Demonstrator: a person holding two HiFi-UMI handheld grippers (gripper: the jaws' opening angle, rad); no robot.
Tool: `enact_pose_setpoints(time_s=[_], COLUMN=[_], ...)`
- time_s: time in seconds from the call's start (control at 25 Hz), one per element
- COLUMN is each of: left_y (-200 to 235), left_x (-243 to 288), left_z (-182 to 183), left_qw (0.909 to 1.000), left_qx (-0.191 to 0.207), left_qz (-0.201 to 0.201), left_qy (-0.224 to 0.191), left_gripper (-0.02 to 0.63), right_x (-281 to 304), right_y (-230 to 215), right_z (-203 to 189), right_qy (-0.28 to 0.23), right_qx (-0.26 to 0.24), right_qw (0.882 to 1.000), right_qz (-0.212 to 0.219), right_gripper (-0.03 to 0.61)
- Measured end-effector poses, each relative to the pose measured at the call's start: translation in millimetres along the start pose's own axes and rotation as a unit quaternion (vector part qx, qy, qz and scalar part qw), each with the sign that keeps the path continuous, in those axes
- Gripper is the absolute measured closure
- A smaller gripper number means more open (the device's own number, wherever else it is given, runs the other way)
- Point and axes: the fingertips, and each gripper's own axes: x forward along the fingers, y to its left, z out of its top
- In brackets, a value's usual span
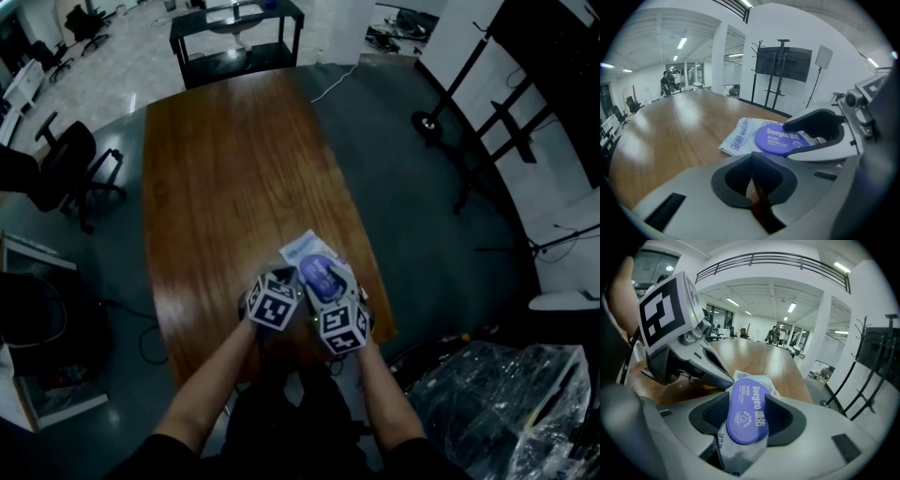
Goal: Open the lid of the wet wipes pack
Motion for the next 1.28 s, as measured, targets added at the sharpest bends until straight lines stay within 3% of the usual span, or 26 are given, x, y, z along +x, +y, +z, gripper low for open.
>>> enact_pose_setpoints(time_s=[0.16, 0.68, 0.88, 1.16, 1.28], left_y=[1.4, -0.2, 1.8, -2.7, -1.6], left_x=[3.9, 4.0, 4.0, 5.1, 5.3], left_z=[-3.9, -3.1, -2.9, -1.8, -2.3], left_qw=[0.9998, 0.9995, 0.9994, 0.9989, 0.9987], left_qx=[-0.004, -0.014, -0.019, -0.037, -0.041], left_qz=[-0.004, -0.002, 0.007, 0.0, 0.003], left_qy=[0.018, 0.027, 0.029, 0.027, 0.03], left_gripper=[0.609, 0.609, 0.609, 0.609, 0.609], right_x=[1.6, 3.1, 1.0, -14.3, -24.6], right_y=[-3.0, -12.8, -16.7, -24.0, -34.7], right_z=[-3.5, -3.3, -0.6, 16.1, 28.9], right_qy=[0.011, 0.005, 0.008, -0.018, -0.035], right_qx=[0.054, 0.12, 0.162, 0.125, 0.094], right_qw=[0.998, 0.986, 0.974, 0.98, 0.985], right_qz=[0.042, 0.118, 0.158, 0.153, 0.14], right_gripper=[0.342, 0.348, 0.348, 0.379, 0.435])
